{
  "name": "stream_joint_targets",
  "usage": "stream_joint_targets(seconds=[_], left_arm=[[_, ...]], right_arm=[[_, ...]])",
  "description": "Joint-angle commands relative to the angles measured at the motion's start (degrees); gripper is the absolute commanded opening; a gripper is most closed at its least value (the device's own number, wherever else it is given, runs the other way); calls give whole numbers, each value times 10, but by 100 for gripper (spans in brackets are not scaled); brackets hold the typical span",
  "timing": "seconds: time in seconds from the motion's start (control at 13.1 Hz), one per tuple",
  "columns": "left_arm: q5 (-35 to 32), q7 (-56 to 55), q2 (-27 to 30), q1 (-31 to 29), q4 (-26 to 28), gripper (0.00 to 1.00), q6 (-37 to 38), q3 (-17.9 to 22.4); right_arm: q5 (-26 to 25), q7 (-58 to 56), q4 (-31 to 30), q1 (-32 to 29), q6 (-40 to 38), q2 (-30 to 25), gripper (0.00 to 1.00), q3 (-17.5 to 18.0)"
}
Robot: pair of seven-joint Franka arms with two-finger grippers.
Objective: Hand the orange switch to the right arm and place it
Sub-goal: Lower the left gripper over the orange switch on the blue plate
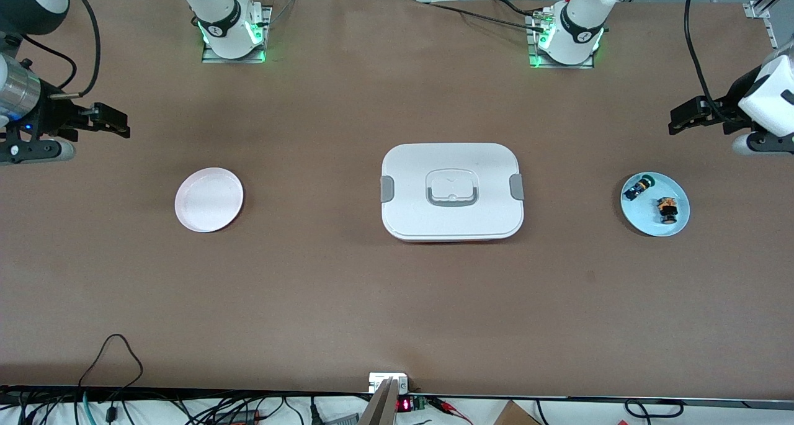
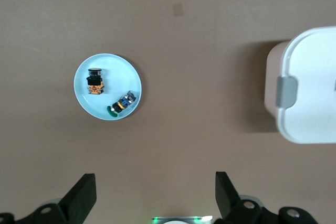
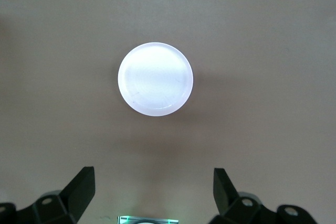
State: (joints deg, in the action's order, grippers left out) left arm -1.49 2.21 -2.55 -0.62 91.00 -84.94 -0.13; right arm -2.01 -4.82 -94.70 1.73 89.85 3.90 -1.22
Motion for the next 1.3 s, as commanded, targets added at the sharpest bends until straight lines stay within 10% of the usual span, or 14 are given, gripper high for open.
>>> stream_joint_targets(seconds=[0.0,0.53,1.22], left_arm=[[-11,63,-22,-32,2,100,0,-2],[-34,397,-44,-122,148,100,-159,-2],[-32,856,-182,-186,168,100,-338,-5]], right_arm=[[3,-5,7,-1,7,17,100,0],[5,-8,20,6,10,82,100,1],[9,-7,48,6,8,84,100,1]])
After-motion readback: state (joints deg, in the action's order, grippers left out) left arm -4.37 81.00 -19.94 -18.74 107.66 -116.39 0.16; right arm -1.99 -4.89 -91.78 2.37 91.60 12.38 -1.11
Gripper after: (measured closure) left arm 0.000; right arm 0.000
